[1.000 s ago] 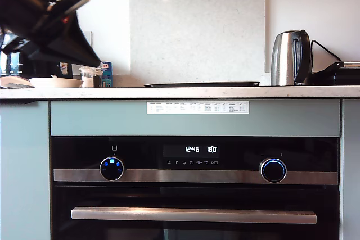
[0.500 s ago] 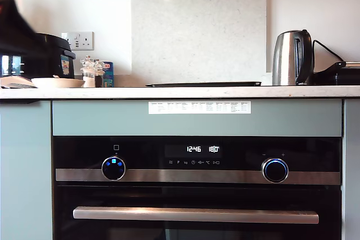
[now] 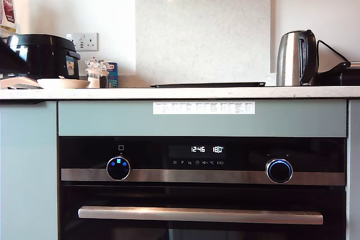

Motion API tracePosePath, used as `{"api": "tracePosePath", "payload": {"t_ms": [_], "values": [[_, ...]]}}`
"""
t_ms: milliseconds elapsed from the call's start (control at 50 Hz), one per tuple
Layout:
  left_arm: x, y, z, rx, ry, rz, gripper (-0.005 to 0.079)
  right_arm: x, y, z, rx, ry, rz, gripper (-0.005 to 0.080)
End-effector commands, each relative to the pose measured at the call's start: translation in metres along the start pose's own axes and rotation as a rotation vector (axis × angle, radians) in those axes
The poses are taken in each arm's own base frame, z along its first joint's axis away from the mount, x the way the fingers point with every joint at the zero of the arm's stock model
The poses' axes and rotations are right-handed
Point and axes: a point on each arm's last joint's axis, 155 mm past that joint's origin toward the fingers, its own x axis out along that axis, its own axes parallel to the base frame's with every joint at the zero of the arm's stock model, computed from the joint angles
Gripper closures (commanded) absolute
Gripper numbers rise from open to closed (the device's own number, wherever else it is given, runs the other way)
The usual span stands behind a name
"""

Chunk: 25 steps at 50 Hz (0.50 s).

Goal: Switch the oven into grill with fan mode by turning the left rotary switch to the symbol with a fan and a grill above it

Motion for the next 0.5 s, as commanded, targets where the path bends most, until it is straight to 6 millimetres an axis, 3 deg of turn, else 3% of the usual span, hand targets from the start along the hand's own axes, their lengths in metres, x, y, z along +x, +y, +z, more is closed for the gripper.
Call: {"api": "tracePosePath", "payload": {"t_ms": [0, 120, 480], "values": [[-0.002, 0.005, -0.012, -0.01, 0.009, 0.012, 0.0765, 0.002, -0.005, -0.014, 0.005, 0.024, -0.009, 0.0765], [-0.007, 0.015, -0.012, -0.037, -0.019, 0.05, 0.0765, 0.002, -0.016, -0.027, 0.035, 0.04, -0.036, 0.0764], [-0.027, 0.05, -0.017, -0.128, -0.095, 0.175, 0.0765, 0.0, 0.006, -0.037, 0.022, 0.054, 0.099, 0.0765]]}}
